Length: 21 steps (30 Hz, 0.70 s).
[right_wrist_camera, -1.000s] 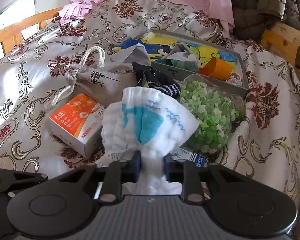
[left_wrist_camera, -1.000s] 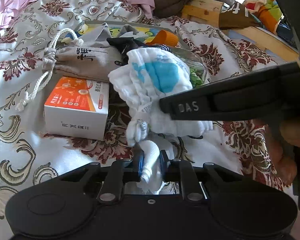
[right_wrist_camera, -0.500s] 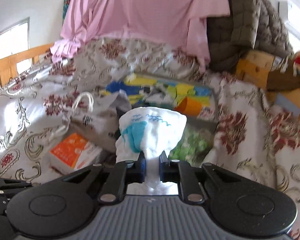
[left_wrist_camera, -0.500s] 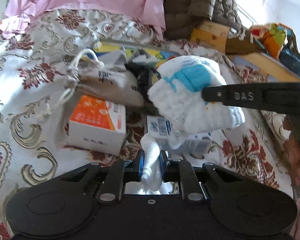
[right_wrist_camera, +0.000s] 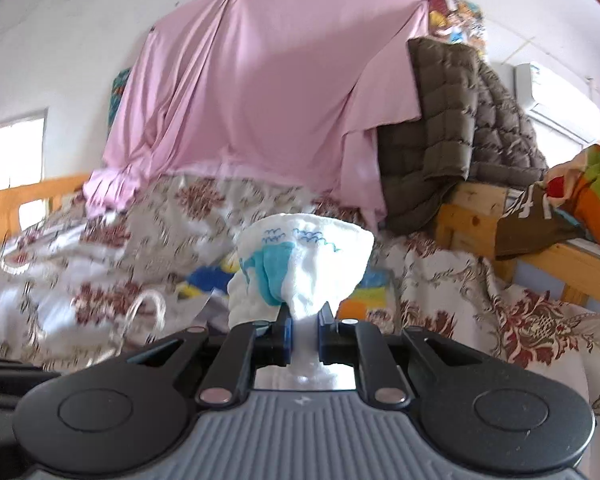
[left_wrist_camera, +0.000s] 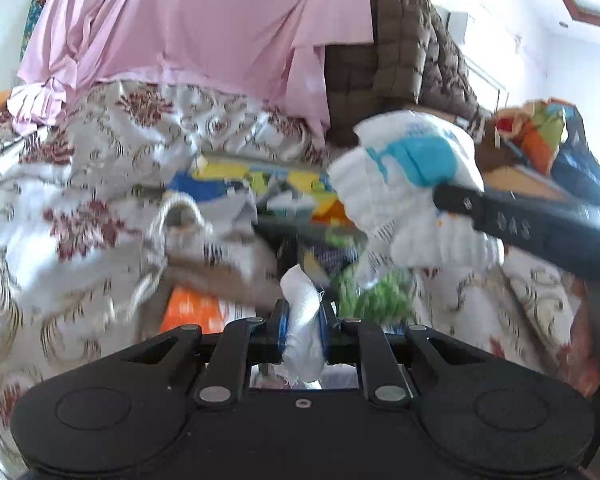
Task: Organize soft objects
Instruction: 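Carry the tissue and towel over the painting tray with both grippers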
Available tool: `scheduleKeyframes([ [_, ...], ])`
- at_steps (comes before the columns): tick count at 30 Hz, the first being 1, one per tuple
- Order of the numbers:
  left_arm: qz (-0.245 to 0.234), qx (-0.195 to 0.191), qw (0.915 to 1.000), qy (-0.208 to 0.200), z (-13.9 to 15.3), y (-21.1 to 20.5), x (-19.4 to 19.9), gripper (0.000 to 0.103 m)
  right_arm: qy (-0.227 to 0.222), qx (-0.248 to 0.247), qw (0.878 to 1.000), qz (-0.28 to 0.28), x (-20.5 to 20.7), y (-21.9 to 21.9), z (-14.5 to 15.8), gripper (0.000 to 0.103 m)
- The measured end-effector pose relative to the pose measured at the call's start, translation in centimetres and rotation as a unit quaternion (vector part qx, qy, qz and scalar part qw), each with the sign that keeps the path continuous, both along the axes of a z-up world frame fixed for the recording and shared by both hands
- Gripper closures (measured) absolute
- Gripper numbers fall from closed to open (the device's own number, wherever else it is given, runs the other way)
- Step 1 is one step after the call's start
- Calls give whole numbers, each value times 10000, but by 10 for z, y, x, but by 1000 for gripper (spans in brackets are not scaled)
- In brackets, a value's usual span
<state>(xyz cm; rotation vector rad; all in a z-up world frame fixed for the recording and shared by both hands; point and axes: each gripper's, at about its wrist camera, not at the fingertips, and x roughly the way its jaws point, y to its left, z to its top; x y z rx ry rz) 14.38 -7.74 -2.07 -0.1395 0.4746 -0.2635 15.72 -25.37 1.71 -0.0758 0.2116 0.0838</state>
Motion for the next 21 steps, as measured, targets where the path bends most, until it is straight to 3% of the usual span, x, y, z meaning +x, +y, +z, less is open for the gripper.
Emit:
scheduleKeyframes([
  [6,281,-208,9993,-112,28,11,47,87,-25,802,9965,254,41,-21,9,90],
  [13,570,-312,9977,-191,58,24,133,87,102,1441,9892,249,139,-34,9,90],
  [21,612,-87,9981,43,48,24,238,87,571,2086,9763,-97,217,-57,-16,90],
])
